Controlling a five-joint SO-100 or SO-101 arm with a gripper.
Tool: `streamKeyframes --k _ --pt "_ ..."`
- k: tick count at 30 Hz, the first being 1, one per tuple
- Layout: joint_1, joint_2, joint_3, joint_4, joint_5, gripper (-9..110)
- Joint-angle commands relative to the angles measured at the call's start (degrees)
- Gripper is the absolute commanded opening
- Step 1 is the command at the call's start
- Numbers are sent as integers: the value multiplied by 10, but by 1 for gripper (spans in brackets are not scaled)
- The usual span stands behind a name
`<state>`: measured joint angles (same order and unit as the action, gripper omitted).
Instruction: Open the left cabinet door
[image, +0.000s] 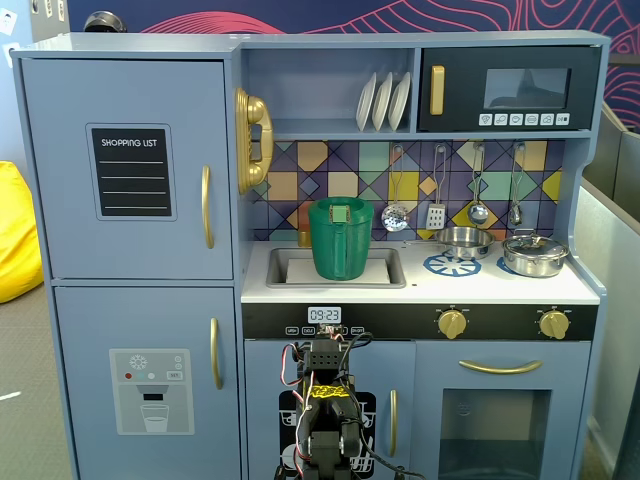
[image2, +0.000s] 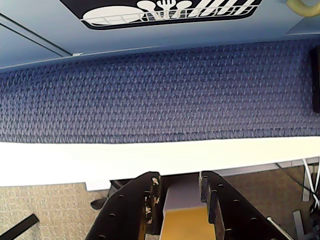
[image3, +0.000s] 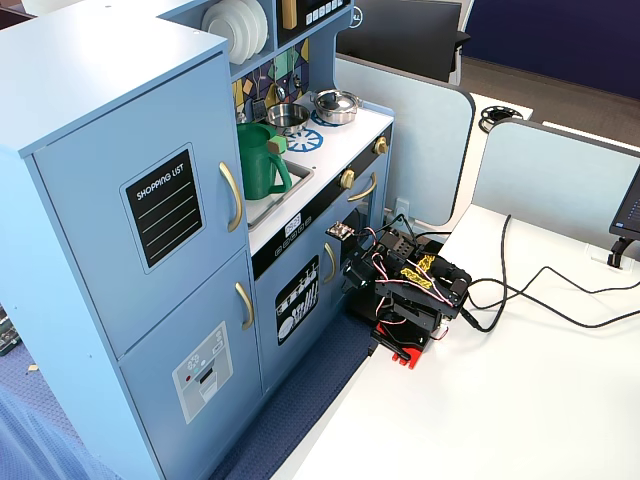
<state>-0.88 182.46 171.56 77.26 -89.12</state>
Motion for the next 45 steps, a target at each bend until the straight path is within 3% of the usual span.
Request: streamKeyframes --k 1,13,18,29,45 --pt "-32 -4 2 105 28 0" --pt "-51 -4 2 95 9 0" --pt "-98 -15 -1 -82 98 0" --pt "-222 -109 -91 -468 3 0" --pt "-286 -319 -396 -644 -54 4"
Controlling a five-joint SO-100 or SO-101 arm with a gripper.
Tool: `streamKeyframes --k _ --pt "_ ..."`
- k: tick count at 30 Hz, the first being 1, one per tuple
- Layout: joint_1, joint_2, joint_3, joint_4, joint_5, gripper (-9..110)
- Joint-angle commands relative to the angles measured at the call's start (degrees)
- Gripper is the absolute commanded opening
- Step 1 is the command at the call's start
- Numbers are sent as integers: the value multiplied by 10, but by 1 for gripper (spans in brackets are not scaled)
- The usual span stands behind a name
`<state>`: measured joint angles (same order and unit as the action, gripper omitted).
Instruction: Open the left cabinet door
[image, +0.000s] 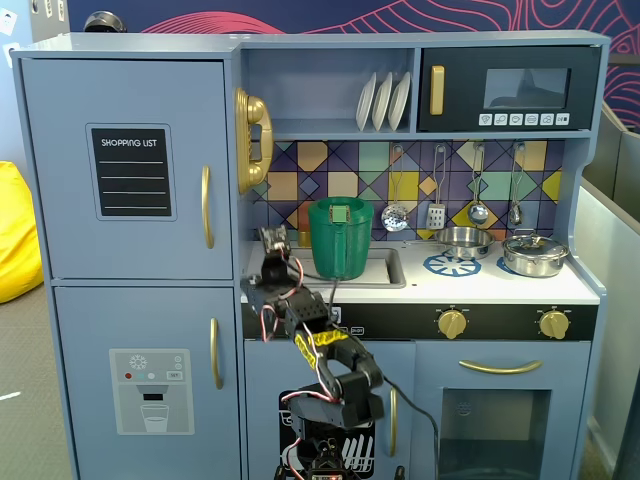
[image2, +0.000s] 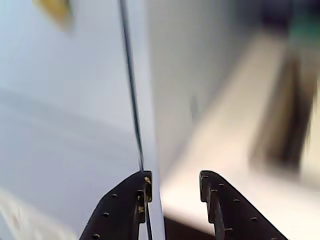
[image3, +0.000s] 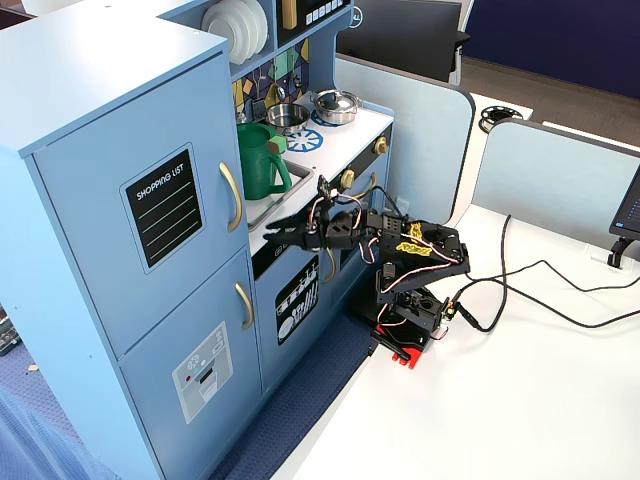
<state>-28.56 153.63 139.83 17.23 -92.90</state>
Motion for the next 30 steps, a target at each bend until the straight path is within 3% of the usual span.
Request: streamKeyframes --k 1,15,30 --pt "-11 -37 -86 -54 -19 4" --pt "-86 -91 -205 -94 -91 5" --pt "-125 -198 -252 -247 -33 16"
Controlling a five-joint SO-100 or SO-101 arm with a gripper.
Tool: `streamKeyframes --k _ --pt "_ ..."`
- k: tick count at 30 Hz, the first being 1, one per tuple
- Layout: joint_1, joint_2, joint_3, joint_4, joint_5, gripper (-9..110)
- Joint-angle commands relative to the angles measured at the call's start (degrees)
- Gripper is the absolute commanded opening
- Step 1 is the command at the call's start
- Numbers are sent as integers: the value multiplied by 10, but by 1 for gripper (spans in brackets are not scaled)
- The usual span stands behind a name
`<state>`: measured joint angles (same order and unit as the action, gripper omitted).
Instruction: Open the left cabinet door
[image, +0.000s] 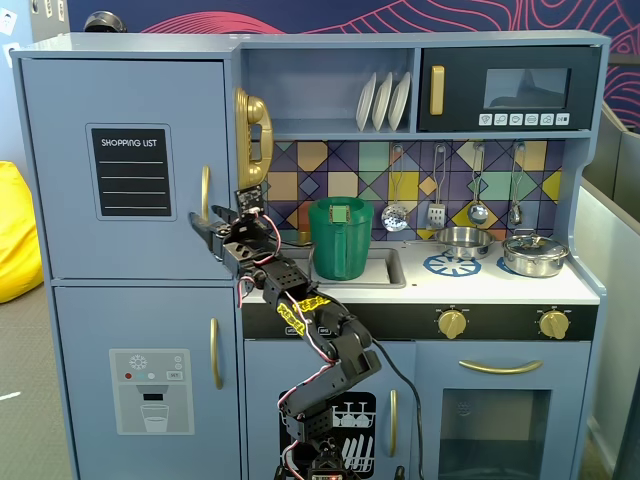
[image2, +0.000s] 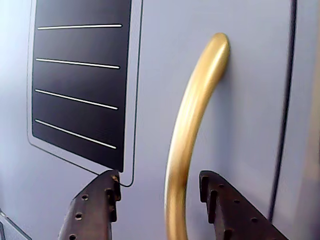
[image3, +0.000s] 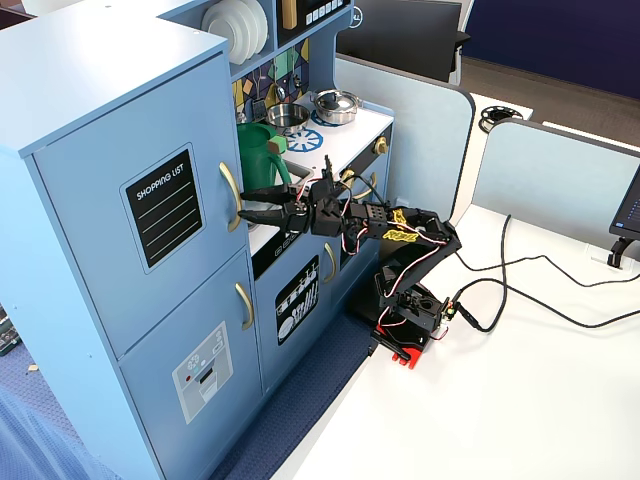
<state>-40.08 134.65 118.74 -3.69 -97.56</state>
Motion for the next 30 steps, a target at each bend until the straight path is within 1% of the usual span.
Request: streamKeyframes --k 1,6,11,18,24,30 --pt "-12 -13 -40 -49 19 17" --pt "-43 -22 -37 -79 -1 17" --pt "-120 -13 -17 -117 -61 16" --pt "-214 4 18 -134 -135 14" --pt "-211 33 40 -138 -149 13" --pt "-178 123 83 -106 -152 12"
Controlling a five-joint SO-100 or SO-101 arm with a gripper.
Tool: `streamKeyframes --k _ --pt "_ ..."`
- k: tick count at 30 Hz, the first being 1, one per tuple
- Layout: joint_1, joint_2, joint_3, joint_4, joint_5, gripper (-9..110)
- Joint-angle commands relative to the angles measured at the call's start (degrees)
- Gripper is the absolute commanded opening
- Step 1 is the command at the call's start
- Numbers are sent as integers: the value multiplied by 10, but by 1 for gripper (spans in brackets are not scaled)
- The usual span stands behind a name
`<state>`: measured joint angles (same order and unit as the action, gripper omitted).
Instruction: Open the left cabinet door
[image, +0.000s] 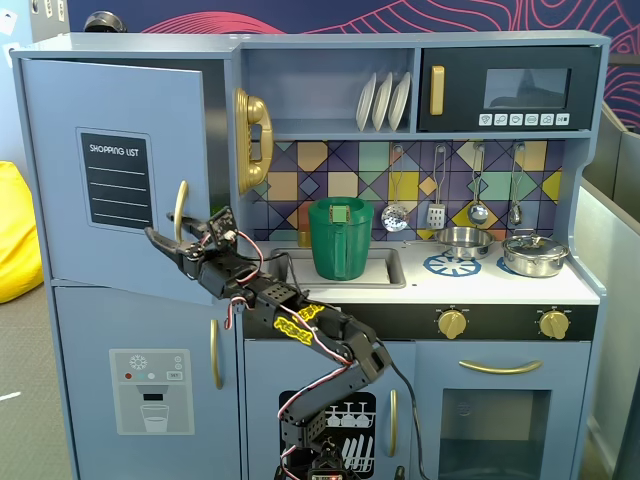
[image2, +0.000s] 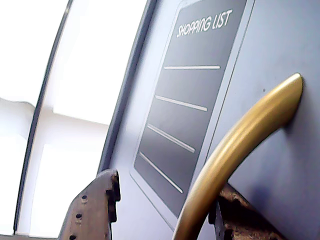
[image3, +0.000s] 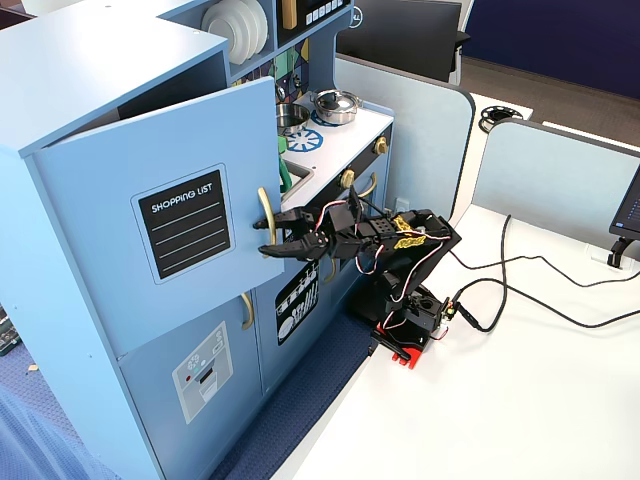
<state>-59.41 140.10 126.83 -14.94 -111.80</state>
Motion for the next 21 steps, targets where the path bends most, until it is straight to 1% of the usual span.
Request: streamKeyframes --k 1,7,13,21 --pt "22 85 10 16 -10 12" --pt "65 171 40 54 -7 11" --pt "110 219 49 76 4 10" --pt "267 218 53 133 95 10"
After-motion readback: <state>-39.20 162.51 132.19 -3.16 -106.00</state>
